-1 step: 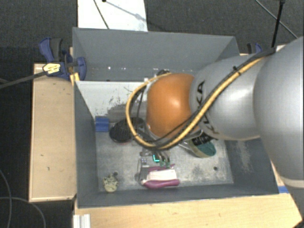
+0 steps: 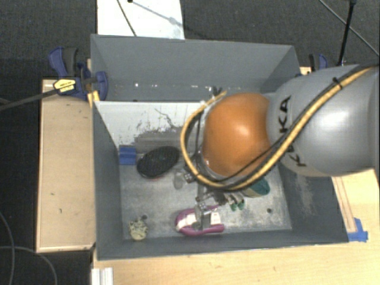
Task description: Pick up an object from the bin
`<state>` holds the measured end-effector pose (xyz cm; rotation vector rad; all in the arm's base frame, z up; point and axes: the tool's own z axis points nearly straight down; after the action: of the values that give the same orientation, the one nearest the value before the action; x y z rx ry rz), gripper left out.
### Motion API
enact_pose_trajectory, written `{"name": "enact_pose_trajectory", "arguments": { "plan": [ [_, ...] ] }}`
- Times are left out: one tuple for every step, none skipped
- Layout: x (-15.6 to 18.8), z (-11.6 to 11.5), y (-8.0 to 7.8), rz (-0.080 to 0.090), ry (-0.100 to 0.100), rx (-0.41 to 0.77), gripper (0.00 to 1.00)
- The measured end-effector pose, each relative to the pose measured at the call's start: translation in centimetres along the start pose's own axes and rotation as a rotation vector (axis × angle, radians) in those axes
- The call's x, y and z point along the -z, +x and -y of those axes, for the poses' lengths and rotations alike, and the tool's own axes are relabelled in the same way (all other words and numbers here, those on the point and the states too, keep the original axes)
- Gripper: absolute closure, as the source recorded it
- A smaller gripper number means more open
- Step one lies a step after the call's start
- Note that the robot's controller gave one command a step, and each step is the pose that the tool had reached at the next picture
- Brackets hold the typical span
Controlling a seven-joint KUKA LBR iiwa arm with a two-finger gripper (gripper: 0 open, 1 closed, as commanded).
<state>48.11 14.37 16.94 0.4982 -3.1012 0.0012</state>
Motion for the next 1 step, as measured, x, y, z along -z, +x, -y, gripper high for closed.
{"name": "enact_pose_trajectory", "arguments": {
  "plan": [
    [-9.63,2.24,0.69,0.019,0.001,0.168,0.00]
  ]
}}
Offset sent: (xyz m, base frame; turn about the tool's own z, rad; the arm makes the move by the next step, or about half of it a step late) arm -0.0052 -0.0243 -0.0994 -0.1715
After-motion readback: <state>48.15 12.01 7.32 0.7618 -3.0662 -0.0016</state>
